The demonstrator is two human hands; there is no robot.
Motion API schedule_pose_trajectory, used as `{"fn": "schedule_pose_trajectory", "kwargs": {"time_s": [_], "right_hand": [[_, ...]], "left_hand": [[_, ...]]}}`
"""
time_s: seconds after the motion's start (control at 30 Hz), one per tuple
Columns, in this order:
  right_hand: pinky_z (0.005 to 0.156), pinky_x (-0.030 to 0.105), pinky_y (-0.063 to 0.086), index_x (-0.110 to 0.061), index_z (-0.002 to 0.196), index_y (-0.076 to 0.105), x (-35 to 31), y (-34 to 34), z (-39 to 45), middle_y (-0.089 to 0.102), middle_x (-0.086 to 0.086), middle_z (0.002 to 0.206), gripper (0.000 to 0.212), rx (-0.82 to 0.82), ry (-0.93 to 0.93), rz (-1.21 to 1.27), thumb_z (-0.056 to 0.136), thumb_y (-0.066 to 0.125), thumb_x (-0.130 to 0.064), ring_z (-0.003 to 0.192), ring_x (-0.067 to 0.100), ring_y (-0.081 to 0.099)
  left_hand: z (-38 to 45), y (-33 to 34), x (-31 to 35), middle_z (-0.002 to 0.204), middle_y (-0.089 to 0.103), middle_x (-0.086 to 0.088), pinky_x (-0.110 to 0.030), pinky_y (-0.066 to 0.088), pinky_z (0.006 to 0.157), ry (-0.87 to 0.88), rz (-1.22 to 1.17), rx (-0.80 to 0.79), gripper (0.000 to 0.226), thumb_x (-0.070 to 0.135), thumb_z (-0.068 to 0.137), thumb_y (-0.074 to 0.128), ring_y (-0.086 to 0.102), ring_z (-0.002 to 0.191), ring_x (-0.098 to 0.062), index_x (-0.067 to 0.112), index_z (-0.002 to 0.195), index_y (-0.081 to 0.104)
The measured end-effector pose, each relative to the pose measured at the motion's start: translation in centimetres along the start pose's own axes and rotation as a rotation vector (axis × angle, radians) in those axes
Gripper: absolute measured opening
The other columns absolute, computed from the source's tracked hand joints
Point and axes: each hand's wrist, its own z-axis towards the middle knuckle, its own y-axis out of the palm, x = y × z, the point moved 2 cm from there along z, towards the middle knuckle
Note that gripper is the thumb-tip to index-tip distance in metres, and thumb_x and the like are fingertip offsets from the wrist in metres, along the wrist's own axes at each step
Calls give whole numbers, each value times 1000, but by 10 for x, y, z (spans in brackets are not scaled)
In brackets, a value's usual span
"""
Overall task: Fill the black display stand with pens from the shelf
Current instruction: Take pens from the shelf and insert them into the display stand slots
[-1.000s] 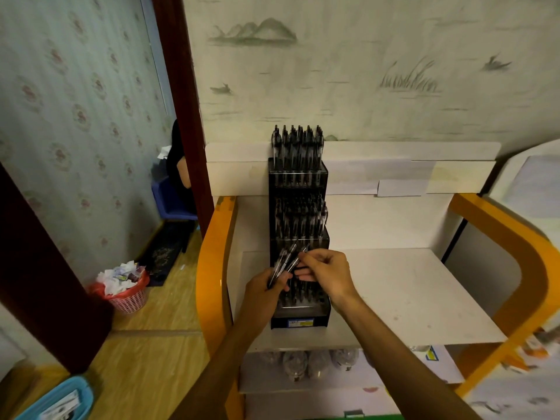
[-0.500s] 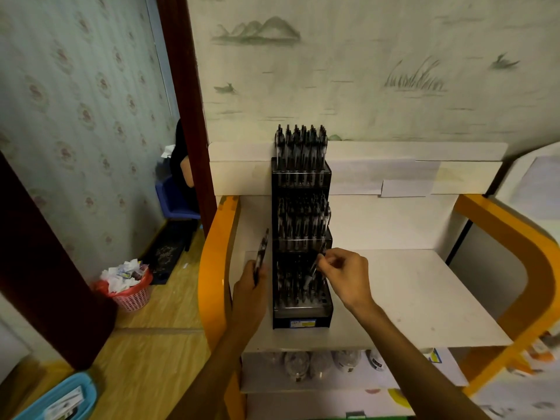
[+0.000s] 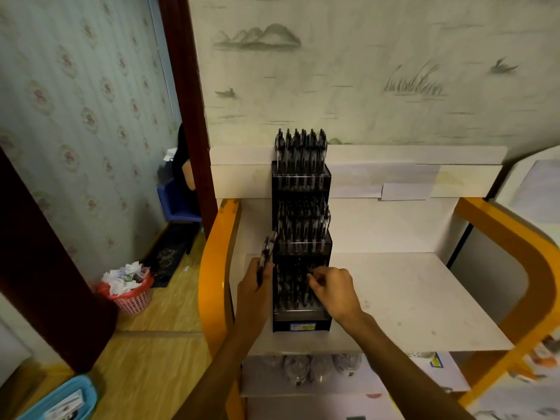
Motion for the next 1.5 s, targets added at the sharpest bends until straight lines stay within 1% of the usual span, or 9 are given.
{"fn": "schedule_pose_trajectory", "kwargs": {"time_s": [0.2, 0.37, 0.5, 0.6, 0.77, 1.1, 1.3, 1.4, 1.5], "right_hand": [[51, 16, 30, -11, 71, 68, 11, 11, -6, 52, -3, 55, 31, -64, 47, -71, 97, 60, -25, 48, 7, 42], [58, 23, 36, -12, 70, 68, 14, 10, -4, 56, -1, 58, 36, -110, 57, -82, 97, 61, -33, 54, 11, 49], [65, 26, 48, -15, 70, 74, 15, 2, -3, 69, 2, 64, 33, -102, 50, -100, 93, 65, -36, 61, 15, 62], [64, 28, 53, -13, 65, 71, 11, -7, -4, 70, 1, 61, 31, -27, 96, 174, 92, 67, -27, 58, 15, 67], [69, 34, 61, -9, 89, 76, -6, -17, -2, 75, 8, 78, 13, -44, 236, 766, 93, 68, -18, 72, 26, 73], [66, 29, 60, -6, 89, 77, -11, -23, -3, 75, 16, 82, 17, -47, 288, 1005, 91, 69, -20, 73, 29, 74], [69, 34, 62, 0, 86, 75, 1, -31, 3, 74, 17, 76, 19, 71, 292, 933, 93, 66, -15, 71, 30, 74], [73, 38, 62, -4, 77, 73, 9, -38, 7, 73, 9, 68, 20, 183, 226, 695, 93, 67, -15, 66, 24, 73], [71, 32, 57, -10, 68, 68, 9, -39, 8, 68, 3, 62, 28, 193, 111, 367, 93, 67, -22, 65, 19, 68]], "left_hand": [[-3, 6, -3, 79, 62, 13, -7, 43, 65, -59, -52, -80, 15, 27, 104, 47, 58, 73, 7, 28, 104, 62], [-6, 9, -9, 73, 56, 10, -7, 42, 61, -86, -56, -128, 21, 23, 105, 44, 54, 65, 6, 24, 111, 65], [-6, 13, -12, 68, 58, 3, -11, 40, 55, -102, -62, -150, 18, 26, 105, 44, 53, 59, -3, 23, 102, 61], [-7, 16, -10, 68, 62, 3, -8, 42, 60, -98, -66, -157, 22, 27, 106, 43, 57, 61, -1, 22, 100, 63], [-9, 24, -6, 76, 63, 6, -6, 42, 64, -89, -28, -232, 20, 27, 105, 47, 57, 68, 5, 30, 94, 64], [-10, 27, -6, 74, 63, 5, -7, 42, 61, -42, 77, -284, 17, 26, 102, 51, 57, 66, 5, 21, 101, 67], [-11, 16, -8, 79, 64, 5, -19, 45, 64, -18, 165, -198, 18, 29, 103, 51, 59, 72, -5, 23, 93, 66], [-8, 6, -7, 62, 57, 11, -15, 39, 55, -1, 144, -85, 23, 28, 101, 55, 54, 59, -4, 26, 78, 58], [-7, 3, -6, 52, 48, 14, -15, 33, 49, -21, 86, -114, 35, 29, 100, 57, 43, 49, -2, 24, 67, 45]]}}
